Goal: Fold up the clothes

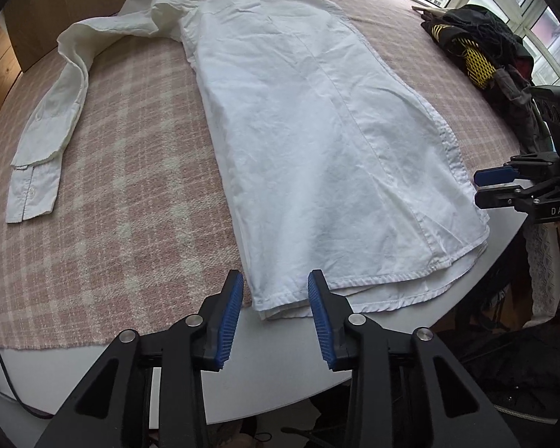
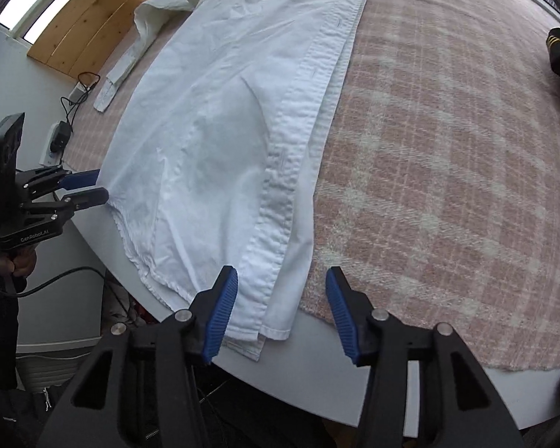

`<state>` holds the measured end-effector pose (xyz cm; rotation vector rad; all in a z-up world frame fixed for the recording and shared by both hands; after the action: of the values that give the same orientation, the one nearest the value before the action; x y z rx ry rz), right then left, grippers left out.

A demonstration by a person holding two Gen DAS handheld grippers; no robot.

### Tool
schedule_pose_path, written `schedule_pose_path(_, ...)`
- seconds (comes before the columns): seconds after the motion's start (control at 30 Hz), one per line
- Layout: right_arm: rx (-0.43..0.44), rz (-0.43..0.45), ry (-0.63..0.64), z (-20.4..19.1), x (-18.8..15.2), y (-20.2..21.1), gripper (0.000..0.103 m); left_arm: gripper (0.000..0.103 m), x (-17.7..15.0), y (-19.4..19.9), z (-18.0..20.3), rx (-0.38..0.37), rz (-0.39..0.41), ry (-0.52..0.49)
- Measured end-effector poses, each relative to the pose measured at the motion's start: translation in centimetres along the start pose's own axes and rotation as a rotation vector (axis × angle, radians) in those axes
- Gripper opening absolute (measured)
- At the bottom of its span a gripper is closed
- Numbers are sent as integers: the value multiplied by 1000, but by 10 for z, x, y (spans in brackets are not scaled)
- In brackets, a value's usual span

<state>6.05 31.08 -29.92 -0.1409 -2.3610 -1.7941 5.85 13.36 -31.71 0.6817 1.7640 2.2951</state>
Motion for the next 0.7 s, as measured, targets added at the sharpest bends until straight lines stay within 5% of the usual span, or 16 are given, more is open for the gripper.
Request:
schedule_pose_path(0.03, 11, 4, 9, -3, 0, 0, 46, 10, 0, -1, -1, -4, -1, 2)
schedule_pose_path(0.1, 55, 2, 5, -6, 0, 1, 7, 7, 1, -2, -3, -11, -2, 5)
schedule_pose_path(0.7, 288, -8, -66, -20, -25, 8, 2, 3, -13, -3, -14, -47, 2, 43)
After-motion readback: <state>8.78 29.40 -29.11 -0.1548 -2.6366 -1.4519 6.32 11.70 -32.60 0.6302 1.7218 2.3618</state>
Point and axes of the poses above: each gripper's, at about its wrist camera, not at the fingertips, and y roughly against the way its jaws point, z to its right, x to its top, the point moved 8 cm from there along -y, roughly the way its jaws point, and after that the axes turned 4 degrees about -x, right-handed, at the moved point
